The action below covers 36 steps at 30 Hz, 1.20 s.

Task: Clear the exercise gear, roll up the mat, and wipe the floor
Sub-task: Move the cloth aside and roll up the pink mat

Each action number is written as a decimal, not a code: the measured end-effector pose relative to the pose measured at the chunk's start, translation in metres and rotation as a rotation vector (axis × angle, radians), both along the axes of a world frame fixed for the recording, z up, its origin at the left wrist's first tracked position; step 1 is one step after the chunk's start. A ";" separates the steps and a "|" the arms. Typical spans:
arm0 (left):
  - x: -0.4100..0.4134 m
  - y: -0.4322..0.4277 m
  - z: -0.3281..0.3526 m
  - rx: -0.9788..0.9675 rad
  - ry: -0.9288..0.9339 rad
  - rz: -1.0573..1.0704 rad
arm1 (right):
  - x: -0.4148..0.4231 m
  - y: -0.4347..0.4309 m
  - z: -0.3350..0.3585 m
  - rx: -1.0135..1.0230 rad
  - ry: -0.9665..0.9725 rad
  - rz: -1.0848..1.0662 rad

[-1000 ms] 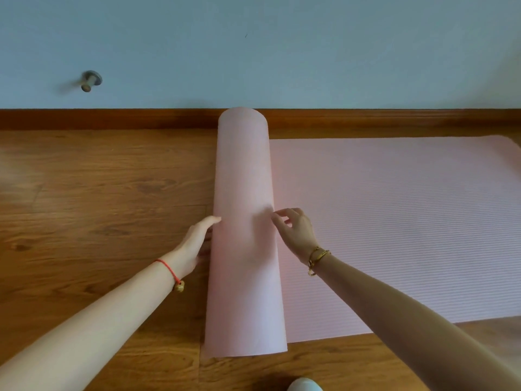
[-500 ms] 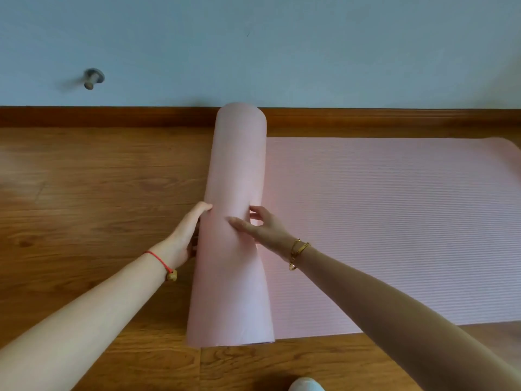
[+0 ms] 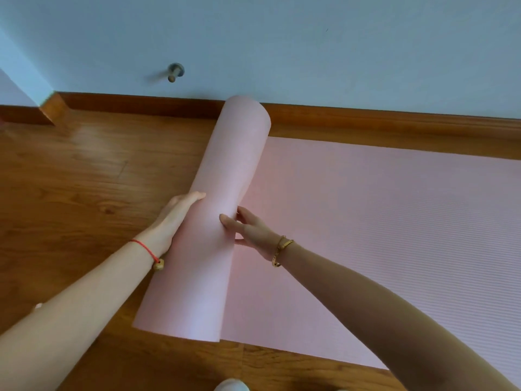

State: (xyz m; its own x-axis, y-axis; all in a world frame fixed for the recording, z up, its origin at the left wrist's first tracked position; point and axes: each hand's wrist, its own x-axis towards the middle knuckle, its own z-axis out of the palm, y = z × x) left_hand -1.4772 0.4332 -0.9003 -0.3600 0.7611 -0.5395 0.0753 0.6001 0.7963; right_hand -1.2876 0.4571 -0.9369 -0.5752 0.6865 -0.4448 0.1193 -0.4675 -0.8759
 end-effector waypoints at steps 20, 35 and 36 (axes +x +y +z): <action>0.079 0.018 0.000 0.069 -0.210 0.010 | 0.117 0.013 -0.007 0.016 -0.231 -0.386; 0.081 0.025 -0.012 0.169 -0.201 -0.088 | 0.160 0.018 -0.022 0.201 -0.688 -0.301; 0.078 0.026 -0.018 0.129 -0.064 -0.062 | 0.162 0.018 -0.021 0.209 -0.707 -0.285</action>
